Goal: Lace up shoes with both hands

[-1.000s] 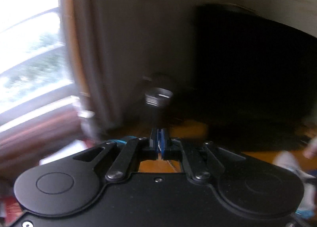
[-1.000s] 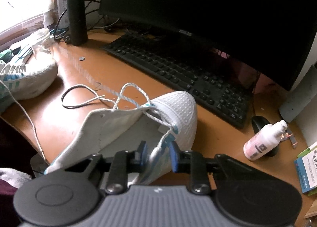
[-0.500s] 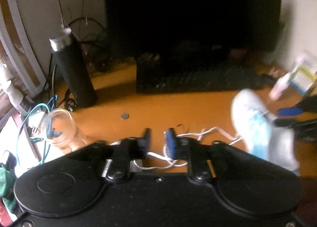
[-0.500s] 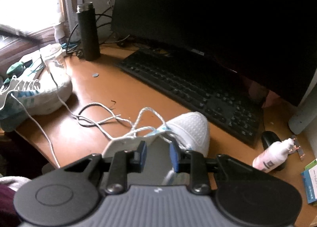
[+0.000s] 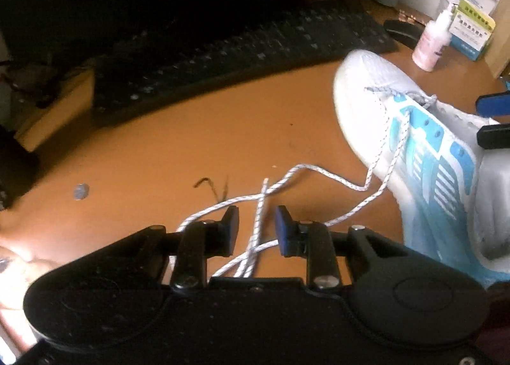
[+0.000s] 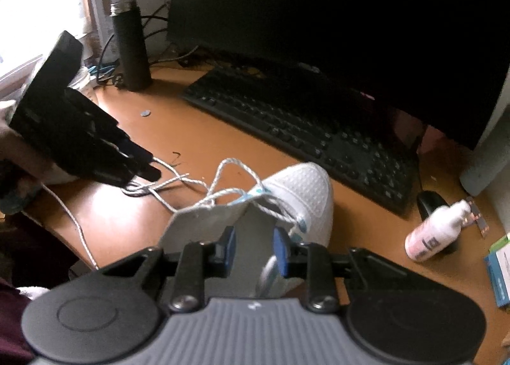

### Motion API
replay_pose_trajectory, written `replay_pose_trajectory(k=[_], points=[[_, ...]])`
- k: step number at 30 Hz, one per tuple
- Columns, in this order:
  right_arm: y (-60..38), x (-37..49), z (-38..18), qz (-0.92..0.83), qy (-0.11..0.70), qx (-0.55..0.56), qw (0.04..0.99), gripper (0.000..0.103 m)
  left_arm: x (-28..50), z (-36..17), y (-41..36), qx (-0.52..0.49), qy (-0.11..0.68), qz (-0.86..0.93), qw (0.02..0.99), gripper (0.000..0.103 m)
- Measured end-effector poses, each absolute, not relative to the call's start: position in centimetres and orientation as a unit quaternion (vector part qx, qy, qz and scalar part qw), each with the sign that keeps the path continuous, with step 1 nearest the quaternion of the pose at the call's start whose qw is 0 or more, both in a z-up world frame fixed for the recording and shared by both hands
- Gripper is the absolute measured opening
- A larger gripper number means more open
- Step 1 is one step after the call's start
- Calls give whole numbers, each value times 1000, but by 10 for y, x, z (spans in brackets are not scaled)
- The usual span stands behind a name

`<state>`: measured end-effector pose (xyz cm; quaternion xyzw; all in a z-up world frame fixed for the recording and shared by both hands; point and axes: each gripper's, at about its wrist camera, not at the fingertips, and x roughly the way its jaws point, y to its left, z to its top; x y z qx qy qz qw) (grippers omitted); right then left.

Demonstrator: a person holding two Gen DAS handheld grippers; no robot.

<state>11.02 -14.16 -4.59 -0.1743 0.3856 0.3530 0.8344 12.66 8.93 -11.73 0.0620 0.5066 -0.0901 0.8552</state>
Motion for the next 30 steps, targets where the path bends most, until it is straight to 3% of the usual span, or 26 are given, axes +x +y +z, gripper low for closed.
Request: replay_pose_trajectory(k=[2, 8, 11, 15, 18, 21, 23, 26, 30], points=[[-144, 110, -46, 351, 388, -170, 835, 27, 132, -121, 90, 61, 515, -96, 850, 15], [-148, 110, -46, 348, 394, -157, 836, 27, 140, -122, 92, 53, 526, -107, 842, 10], [-151, 109, -50, 345, 399, -152, 836, 28, 143, -126, 89, 60, 534, -117, 835, 1], [-158, 108, -53, 340, 404, -136, 838, 28, 143, -122, 87, 71, 529, -115, 838, 0], [-159, 109, -55, 339, 407, -130, 838, 27, 147, -87, 96, 65, 482, -90, 869, 0], [-160, 110, -54, 341, 405, -127, 839, 26, 150, -22, 115, 37, 388, -56, 919, 0], [-161, 111, -53, 342, 402, -126, 840, 23, 140, 34, 123, 28, 276, -28, 960, 0], [-161, 113, -52, 338, 401, -129, 842, 23, 126, 78, 115, 22, 185, -29, 982, 0], [-160, 113, -54, 335, 405, -138, 840, 23, 121, 64, 68, 59, 192, -101, 974, 0]])
